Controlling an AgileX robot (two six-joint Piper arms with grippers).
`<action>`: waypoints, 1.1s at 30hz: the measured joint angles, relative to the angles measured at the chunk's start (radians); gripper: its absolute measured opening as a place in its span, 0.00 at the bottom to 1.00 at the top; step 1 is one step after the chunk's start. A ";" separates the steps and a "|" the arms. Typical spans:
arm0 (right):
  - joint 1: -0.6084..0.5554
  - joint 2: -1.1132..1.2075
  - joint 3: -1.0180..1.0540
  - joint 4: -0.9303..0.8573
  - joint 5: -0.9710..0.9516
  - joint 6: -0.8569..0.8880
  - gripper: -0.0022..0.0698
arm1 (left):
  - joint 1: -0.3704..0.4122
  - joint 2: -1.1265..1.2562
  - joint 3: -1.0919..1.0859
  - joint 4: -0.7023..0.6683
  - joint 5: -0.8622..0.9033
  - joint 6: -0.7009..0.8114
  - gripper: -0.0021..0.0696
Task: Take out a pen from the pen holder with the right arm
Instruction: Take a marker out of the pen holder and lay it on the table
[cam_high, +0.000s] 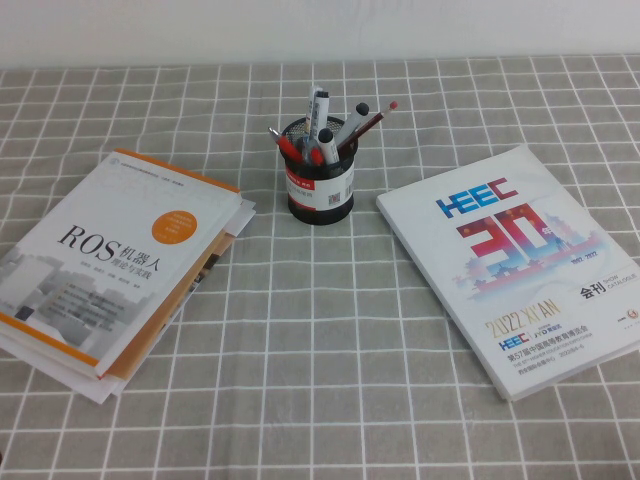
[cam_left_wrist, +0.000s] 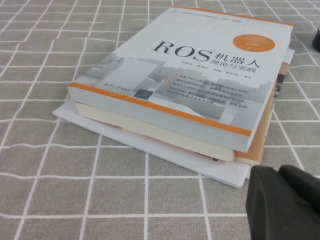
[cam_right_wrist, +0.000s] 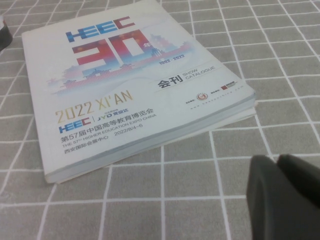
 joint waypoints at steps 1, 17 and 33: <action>0.000 0.000 0.000 0.007 0.000 0.000 0.01 | 0.000 0.000 0.000 0.000 0.000 0.000 0.02; 0.000 0.000 0.000 0.377 -0.288 0.000 0.01 | 0.000 0.000 0.000 0.000 0.000 0.000 0.02; 0.000 0.003 -0.042 0.549 -0.278 0.000 0.01 | 0.000 0.000 0.000 0.000 0.000 0.000 0.02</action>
